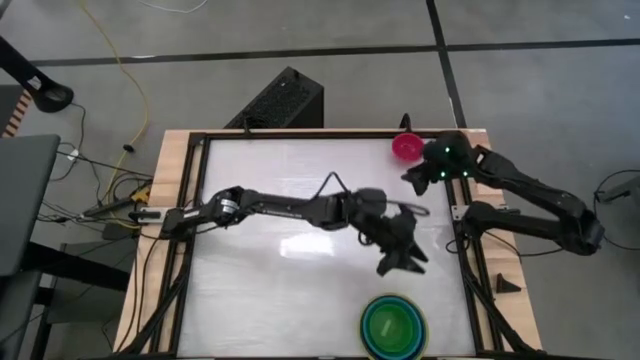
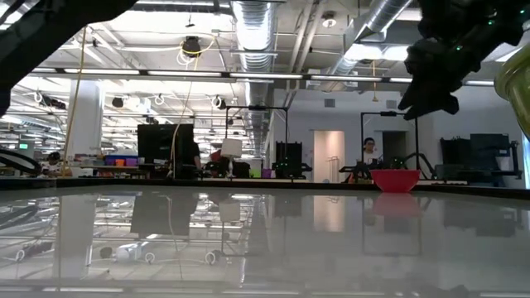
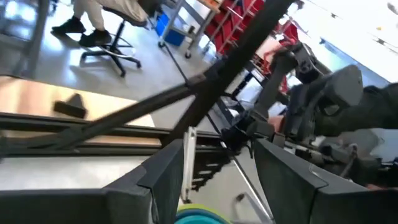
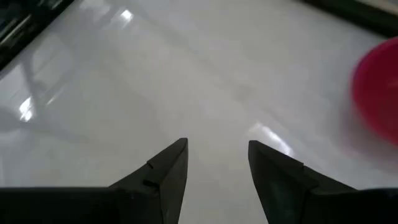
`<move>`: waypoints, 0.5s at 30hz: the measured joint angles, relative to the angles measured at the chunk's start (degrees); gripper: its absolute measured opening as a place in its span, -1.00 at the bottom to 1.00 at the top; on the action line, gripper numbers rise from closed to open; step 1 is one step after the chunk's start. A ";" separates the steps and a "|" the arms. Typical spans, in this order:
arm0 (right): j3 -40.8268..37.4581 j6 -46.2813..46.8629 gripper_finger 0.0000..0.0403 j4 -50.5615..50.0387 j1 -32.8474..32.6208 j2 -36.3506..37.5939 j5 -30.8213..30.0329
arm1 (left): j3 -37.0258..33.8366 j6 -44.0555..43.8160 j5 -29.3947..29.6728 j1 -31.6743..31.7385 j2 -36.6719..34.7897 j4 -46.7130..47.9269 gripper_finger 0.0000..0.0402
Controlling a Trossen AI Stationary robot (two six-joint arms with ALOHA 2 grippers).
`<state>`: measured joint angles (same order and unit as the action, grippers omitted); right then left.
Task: Nest bowls inside each other by size order
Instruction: Stack the red bowl into the light green bowl
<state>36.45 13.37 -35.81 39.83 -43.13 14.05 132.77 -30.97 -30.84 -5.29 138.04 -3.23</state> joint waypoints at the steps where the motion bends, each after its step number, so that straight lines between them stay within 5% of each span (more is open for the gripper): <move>1: 0.00 -0.16 0.01 0.46 1.10 -0.02 -0.75 | 0.00 -0.13 -0.13 0.57 -0.36 0.09 -0.08; 9: -0.02 -5.07 0.01 2.22 10.90 -8.35 0.85 | -0.04 1.75 -0.42 5.21 -5.59 2.52 -0.08; 15: -0.04 -10.36 0.01 4.69 14.67 -17.07 1.04 | -0.04 9.18 1.19 9.00 -12.10 14.46 -0.08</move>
<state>36.41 3.01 -31.12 54.50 -60.21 15.09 132.73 -21.79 -29.64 3.71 125.94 11.23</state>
